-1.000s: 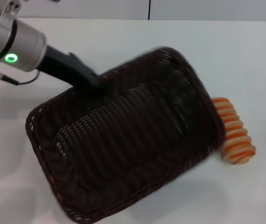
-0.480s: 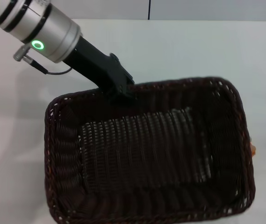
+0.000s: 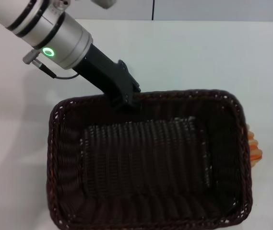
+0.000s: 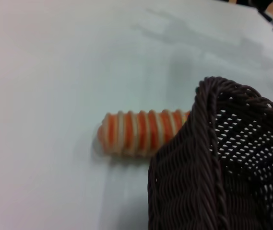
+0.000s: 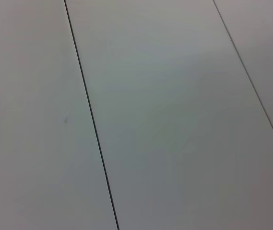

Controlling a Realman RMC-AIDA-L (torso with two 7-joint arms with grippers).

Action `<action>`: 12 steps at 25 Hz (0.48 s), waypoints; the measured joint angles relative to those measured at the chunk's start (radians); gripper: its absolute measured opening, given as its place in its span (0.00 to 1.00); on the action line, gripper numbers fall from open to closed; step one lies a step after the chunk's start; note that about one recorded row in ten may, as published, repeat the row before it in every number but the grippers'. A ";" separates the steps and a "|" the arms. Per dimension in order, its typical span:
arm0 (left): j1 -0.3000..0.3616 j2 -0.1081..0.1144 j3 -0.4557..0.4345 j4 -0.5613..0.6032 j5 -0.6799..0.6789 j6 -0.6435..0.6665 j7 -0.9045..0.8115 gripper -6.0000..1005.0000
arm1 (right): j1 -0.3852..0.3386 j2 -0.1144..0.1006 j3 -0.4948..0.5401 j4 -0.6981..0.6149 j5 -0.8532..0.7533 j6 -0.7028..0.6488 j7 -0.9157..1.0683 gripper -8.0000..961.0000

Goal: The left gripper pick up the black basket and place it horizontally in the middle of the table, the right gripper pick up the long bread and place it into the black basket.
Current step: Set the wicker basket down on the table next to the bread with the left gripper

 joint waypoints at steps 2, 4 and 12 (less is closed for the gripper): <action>-0.009 0.000 0.018 0.023 0.014 0.007 0.007 0.20 | 0.001 0.000 0.000 0.000 0.000 0.000 0.000 0.88; -0.018 -0.002 0.038 0.039 0.040 0.026 0.008 0.20 | 0.003 0.000 -0.001 0.000 0.000 -0.001 0.000 0.88; -0.022 -0.008 0.086 0.041 0.057 0.095 0.043 0.20 | 0.010 0.000 -0.013 0.000 0.000 -0.002 0.000 0.88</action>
